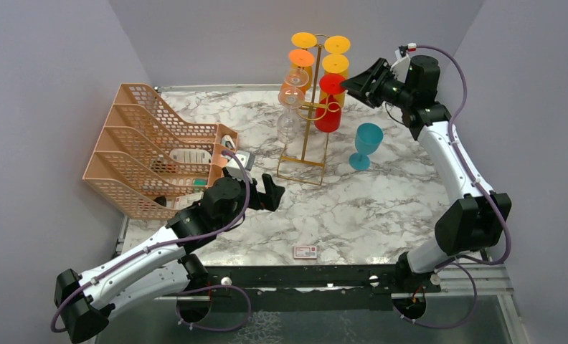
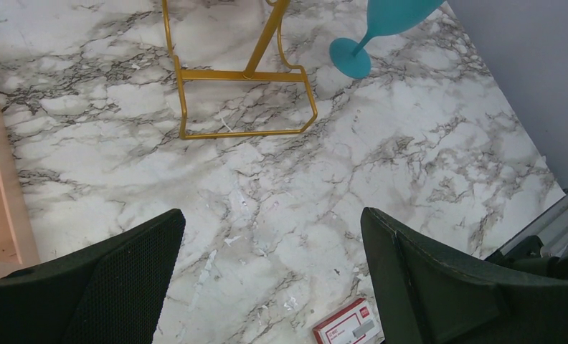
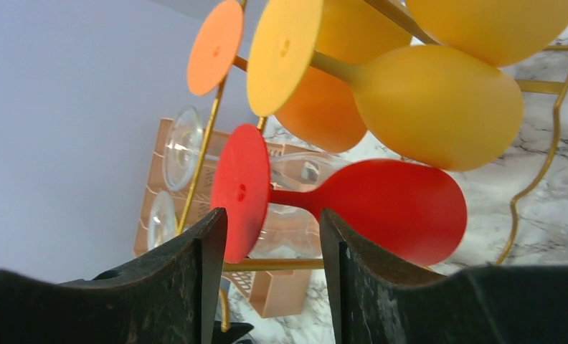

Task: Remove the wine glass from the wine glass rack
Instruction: Pick up the wine glass from the wine rack.

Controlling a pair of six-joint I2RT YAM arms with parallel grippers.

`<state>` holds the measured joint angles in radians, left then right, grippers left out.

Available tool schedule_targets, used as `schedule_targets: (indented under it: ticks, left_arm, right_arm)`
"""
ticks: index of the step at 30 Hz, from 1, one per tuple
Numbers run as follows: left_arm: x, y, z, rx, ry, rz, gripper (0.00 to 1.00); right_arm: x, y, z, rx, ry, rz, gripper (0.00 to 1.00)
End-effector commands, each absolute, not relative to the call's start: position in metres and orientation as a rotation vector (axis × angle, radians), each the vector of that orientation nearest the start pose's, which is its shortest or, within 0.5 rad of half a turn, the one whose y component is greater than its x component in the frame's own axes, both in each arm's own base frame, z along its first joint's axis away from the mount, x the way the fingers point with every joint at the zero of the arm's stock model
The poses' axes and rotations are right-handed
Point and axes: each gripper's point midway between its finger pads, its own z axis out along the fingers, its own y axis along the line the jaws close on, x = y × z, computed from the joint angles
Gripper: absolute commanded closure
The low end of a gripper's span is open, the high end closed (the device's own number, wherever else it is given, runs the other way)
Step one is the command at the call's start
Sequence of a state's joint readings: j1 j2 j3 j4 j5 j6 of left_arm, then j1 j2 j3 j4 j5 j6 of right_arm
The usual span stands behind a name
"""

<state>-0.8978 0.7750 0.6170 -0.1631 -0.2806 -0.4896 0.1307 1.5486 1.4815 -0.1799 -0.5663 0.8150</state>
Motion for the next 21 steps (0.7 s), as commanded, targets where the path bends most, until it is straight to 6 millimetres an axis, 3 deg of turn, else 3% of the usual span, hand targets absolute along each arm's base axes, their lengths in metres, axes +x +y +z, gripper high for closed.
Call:
schedule_targets:
  ticks: [1,4,7,21]
  left_arm:
    - [0.220,-0.217,0.222,0.161,1.867,-0.679,0.01]
    - [0.221,-0.217,0.222,0.161,1.867,-0.678,0.01]
    - [0.220,-0.218,0.222,0.161,1.870,-0.682,0.01]
    - [0.219,-0.216,0.223,0.150,1.889,-0.683,0.01]
  right_arm:
    - [0.443,0.184,0.370,0.191,1.869,1.224,0.50]
    - [0.447,0.186,0.366,0.195,1.890,1.228,0.58]
    - [0.447,0.187,0.365,0.194,1.894,1.234,0.73]
    - [0.441,0.184,0.375,0.214,1.886,1.227,0.94]
